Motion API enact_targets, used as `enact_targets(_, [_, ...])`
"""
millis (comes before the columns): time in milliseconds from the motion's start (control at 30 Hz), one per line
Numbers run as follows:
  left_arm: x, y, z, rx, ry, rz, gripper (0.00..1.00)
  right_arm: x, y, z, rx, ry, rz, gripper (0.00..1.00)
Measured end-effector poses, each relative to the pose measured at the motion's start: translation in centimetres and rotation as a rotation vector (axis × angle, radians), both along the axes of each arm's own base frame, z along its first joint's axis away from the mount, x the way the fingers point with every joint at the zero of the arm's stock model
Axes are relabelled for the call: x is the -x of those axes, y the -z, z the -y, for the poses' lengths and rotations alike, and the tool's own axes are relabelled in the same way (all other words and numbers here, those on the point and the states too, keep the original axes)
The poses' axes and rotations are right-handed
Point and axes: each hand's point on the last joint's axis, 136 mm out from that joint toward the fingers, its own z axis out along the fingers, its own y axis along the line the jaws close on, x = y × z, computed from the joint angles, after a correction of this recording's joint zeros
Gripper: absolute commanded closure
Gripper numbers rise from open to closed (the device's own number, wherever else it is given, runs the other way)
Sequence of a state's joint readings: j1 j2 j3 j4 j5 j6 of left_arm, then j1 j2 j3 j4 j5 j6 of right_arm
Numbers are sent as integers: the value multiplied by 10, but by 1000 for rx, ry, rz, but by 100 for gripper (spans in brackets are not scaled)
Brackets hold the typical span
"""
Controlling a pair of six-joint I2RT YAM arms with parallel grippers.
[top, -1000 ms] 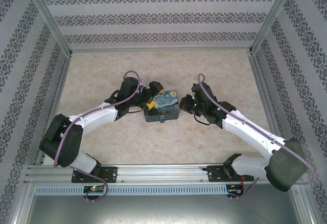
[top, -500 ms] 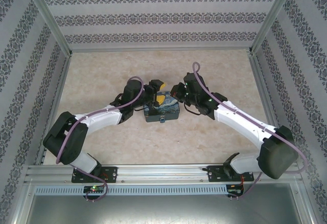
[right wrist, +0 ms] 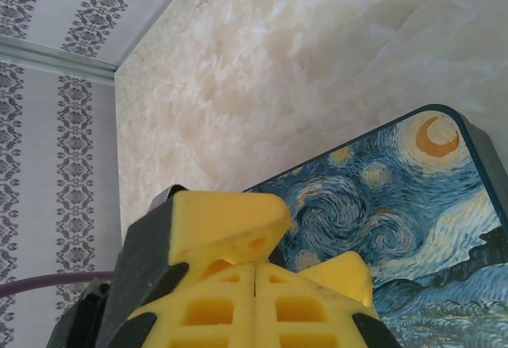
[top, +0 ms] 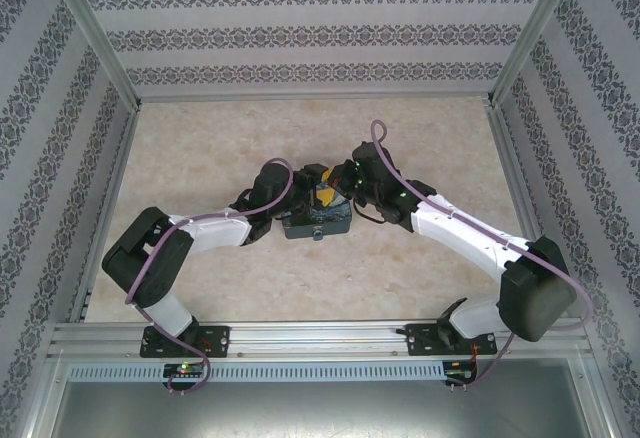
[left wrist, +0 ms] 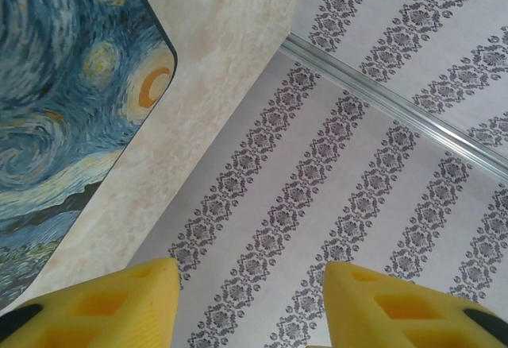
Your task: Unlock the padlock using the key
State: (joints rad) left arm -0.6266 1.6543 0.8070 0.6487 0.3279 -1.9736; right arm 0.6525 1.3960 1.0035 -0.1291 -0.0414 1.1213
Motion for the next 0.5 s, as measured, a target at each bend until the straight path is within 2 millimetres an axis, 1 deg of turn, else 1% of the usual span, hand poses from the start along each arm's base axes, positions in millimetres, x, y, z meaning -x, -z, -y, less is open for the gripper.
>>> enact_targets(133, [-1,-1,-1,5,-7,3,62,-1,0,0,-3,7,1,100])
enact_targets(400, [2,8,-4,-7,-17,-11,63,1,10,5,14,18,-12,100])
enact_targets(500, [2,11,-6,-12,-20,-17,68,2,11,5,16,20,-14,100])
